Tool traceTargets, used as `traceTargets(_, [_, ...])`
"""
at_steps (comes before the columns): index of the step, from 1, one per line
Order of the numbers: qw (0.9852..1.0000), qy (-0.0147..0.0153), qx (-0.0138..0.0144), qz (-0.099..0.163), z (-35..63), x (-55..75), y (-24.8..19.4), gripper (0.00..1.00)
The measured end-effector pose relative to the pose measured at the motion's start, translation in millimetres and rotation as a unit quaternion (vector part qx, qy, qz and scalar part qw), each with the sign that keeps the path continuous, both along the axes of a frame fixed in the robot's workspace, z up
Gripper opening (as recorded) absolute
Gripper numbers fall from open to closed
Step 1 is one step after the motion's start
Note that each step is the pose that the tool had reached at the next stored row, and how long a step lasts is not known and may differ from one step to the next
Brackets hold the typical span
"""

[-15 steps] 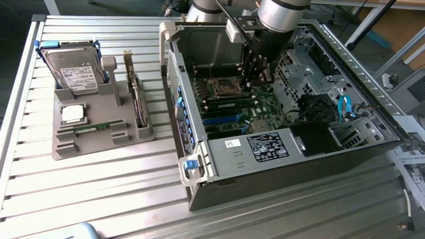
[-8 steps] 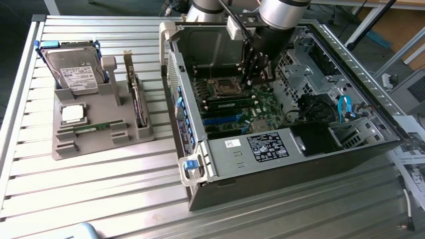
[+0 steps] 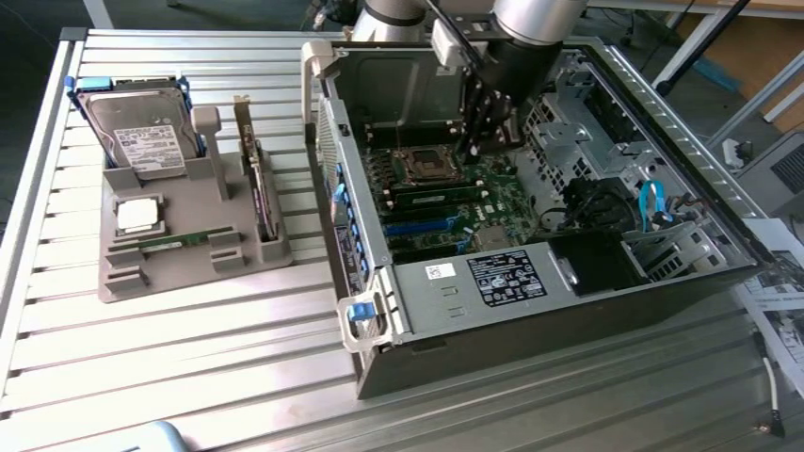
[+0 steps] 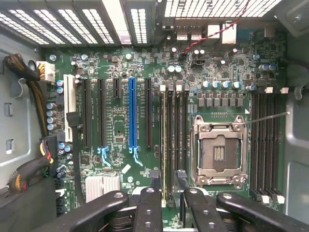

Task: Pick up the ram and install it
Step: 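Insert the ram into the slot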

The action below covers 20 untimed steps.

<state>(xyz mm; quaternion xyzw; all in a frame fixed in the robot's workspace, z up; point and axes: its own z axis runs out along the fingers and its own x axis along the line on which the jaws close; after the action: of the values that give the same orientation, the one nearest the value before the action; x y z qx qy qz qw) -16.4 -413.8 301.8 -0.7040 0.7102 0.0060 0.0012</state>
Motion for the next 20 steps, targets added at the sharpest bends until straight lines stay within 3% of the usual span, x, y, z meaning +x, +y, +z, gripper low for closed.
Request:
traceTargets(14, [1.0, 0.0, 0.0, 0.0, 18.5, 0.0, 0.0, 0.25])
traceTargets(20, [1.0, 0.0, 0.0001, 0.0, 19.4, 0.0, 0.0, 0.25])
